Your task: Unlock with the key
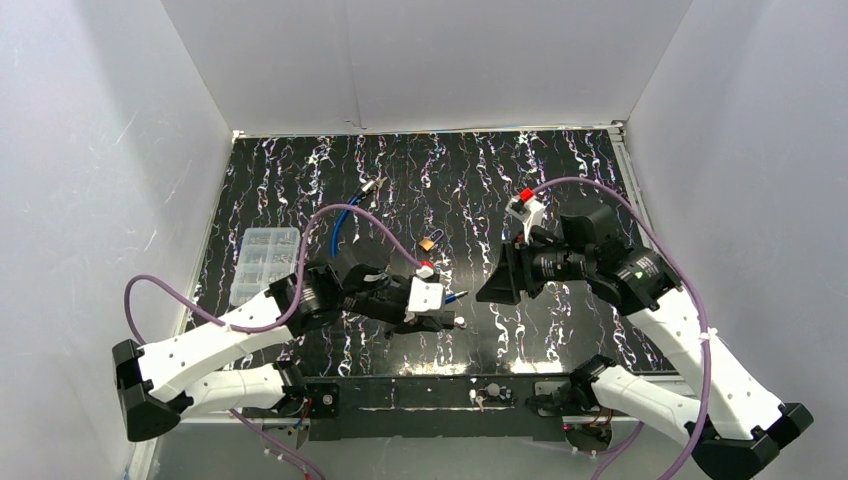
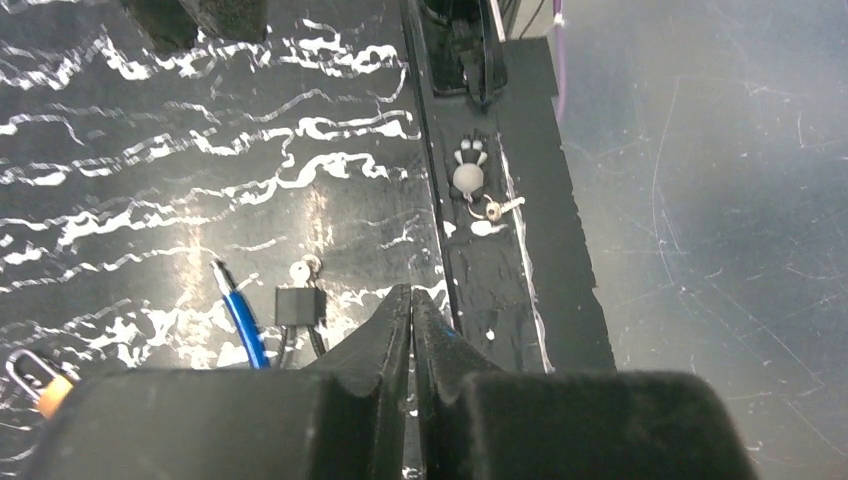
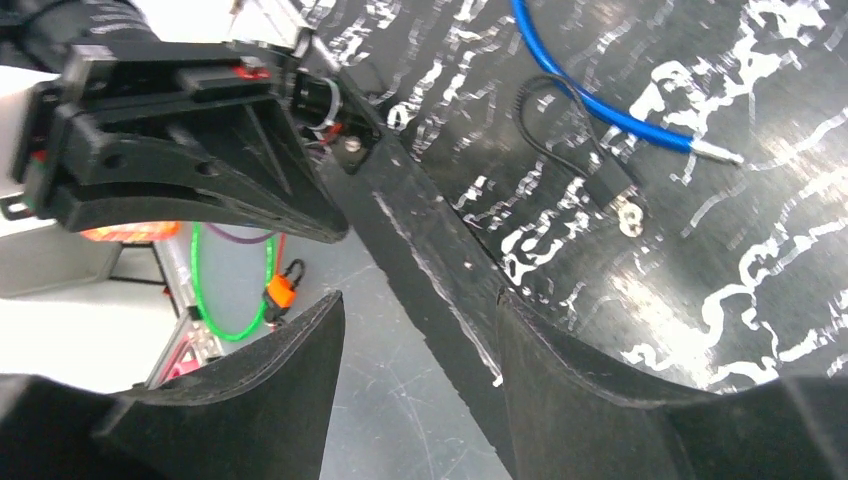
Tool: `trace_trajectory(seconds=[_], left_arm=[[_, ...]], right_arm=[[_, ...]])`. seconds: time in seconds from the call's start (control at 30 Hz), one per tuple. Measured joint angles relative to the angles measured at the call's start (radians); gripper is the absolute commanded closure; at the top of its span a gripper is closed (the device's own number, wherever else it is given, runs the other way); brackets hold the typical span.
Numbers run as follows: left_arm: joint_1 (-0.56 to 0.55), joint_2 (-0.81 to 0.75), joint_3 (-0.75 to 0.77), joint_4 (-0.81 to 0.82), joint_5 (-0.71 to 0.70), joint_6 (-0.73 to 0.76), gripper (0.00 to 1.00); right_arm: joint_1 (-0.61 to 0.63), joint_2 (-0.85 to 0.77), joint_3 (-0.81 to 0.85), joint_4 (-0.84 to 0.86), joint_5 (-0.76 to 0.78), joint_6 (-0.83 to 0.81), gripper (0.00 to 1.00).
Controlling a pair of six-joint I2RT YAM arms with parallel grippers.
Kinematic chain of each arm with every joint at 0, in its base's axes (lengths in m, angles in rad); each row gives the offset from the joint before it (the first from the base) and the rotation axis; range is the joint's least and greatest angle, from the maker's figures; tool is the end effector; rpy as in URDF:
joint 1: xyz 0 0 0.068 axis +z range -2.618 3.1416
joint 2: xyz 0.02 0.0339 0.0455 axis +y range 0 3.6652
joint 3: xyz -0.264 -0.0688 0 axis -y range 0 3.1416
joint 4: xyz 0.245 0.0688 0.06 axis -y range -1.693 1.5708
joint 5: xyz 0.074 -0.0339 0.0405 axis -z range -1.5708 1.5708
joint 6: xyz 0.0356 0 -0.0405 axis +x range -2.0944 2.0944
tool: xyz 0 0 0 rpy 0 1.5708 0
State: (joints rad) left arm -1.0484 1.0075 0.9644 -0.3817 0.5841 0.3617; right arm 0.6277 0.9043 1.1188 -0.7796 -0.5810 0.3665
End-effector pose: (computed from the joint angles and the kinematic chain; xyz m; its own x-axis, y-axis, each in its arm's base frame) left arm 0.0932 -0.2012 0.3434 0.1522 0.3273 -0.9326 0.9834 -0.1443 0.1098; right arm 0.1270 0.1163 0.3762 -0.7150 -0.1487 -0.6831 -0.6533 0.4902 0.5770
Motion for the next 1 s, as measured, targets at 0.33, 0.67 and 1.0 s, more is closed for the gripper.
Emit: trace_trajectory(seconds=[0.33,0.67,1.0], left_arm=[[0.039,0.034,-0.078,0.027,-0.064,0.033,0.87],[0.188,0.012,-0.011,-0.011,-0.073,-0.006,0.85],[0.277,0.012,0.167,-0.142,-0.036,-0.014,0.85]], right_arm=[[0.043,-0.068,-0.298,-0.026,0.151,0.079,0.2],[0.418,0.108,-0.431,-0.025,0.353,0.272,0.21],[0.582,0.214,-0.554,0.082,0.463,0.423,0.31]])
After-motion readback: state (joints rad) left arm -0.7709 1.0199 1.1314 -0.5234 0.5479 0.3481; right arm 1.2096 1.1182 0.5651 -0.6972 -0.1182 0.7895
